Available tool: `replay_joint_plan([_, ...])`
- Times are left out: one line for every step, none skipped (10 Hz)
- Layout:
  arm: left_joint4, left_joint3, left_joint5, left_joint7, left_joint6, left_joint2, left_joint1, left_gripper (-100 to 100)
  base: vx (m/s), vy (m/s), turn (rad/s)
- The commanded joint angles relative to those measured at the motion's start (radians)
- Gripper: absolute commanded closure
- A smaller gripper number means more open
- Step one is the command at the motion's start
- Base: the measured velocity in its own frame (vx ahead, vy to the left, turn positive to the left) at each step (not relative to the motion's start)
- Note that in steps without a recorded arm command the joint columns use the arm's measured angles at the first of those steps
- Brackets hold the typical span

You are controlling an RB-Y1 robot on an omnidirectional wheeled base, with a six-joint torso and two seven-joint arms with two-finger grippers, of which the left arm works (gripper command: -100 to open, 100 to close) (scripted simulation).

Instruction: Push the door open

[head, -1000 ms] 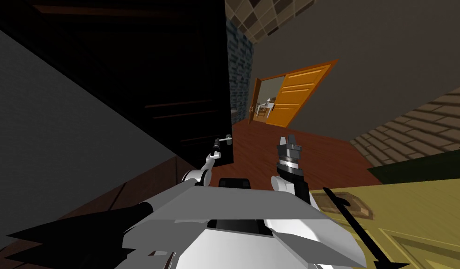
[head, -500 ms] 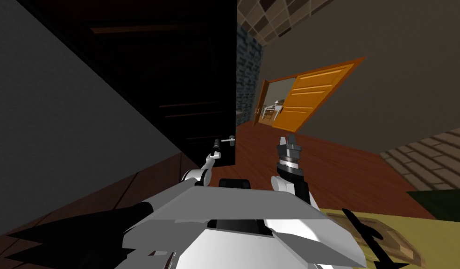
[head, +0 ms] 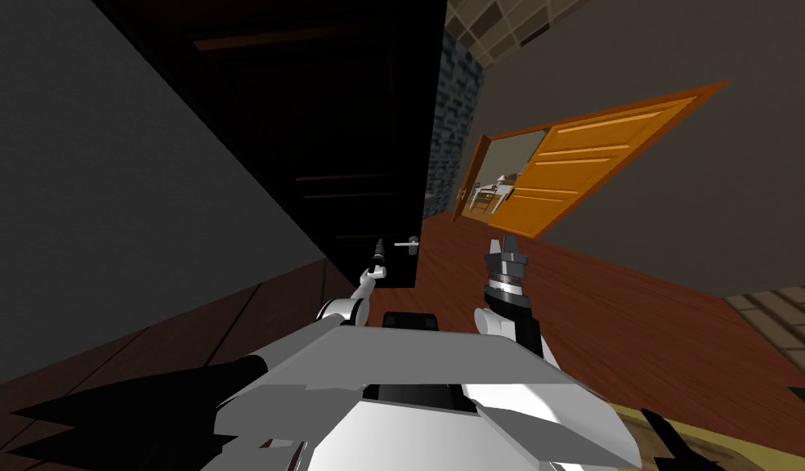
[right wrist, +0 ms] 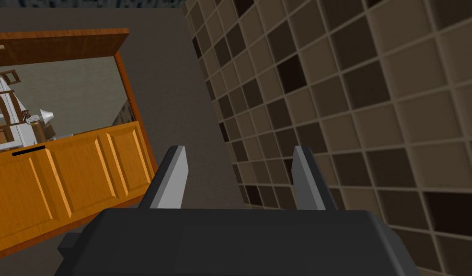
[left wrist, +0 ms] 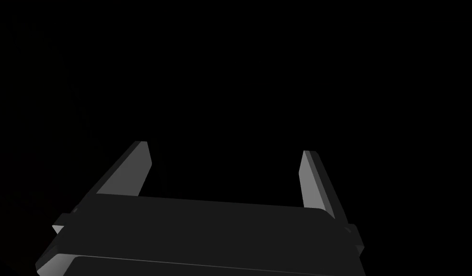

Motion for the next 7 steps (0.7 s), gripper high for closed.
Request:
replay_joint_plan([-0.028,-0.005,-0.007,0.003,0.015,-0.017,0.014,-100,-0.071,-0.099,0.032])
replay_joint_plan([-0.034,-0.007,-0.009,0.005,0.017,-0.026,0.017,-100,-0.111,-0.150,0.041])
replay_joint_plan([-0.039,-0.008,-0.011,0.006,0.019,-0.034,0.020,-100,-0.128,-0.168,0.027])
replay_joint_plan([-0.044,-0.010,-0.013,0.008,0.021,-0.043,0.023,-100,-0.155,-0.142,0.010])
replay_joint_plan([-0.047,-0.011,-0.015,0.008,0.022,-0.048,0.024,-100,-0.133,-0.128,-0.013])
replay_joint_plan([-0.049,-0.011,-0.016,0.009,0.024,-0.054,0.026,-100,-0.119,-0.139,-0.016])
replay_joint_plan([-0.051,-0.012,-0.017,0.010,0.024,-0.059,0.027,-100,-0.131,-0.150,-0.018])
